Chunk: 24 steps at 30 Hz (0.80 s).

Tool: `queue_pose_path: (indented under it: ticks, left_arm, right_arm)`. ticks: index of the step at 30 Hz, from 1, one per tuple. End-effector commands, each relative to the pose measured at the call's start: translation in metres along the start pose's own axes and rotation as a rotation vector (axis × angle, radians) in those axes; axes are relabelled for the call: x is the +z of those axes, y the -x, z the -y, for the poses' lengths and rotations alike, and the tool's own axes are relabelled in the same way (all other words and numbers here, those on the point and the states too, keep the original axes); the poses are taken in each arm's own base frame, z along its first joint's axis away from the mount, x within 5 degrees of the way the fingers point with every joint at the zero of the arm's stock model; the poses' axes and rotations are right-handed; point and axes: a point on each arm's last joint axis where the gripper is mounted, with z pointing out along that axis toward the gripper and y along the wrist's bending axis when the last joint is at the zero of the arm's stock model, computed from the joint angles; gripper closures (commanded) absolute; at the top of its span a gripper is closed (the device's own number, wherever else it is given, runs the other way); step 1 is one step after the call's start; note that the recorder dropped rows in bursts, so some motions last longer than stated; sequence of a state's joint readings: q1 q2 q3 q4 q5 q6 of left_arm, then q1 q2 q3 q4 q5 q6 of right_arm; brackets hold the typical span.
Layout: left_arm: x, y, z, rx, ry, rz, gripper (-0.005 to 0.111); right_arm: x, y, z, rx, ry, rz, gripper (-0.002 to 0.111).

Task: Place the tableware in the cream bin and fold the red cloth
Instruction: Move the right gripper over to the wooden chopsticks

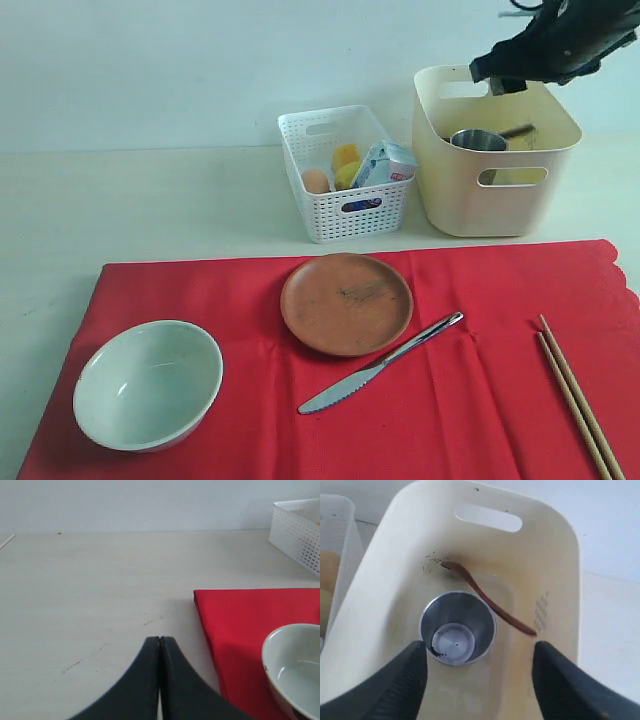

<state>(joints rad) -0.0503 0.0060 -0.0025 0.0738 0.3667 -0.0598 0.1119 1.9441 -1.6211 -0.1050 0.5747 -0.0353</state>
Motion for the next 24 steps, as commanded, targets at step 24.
queue_pose_path:
  ticks: [24]
  left_arm:
    - [0.000, 0.000, 0.000, 0.000, 0.002, 0.011, 0.107]
  right_arm:
    - [-0.155, -0.031, 0.009, -0.023, -0.009, -0.195, 0.049]
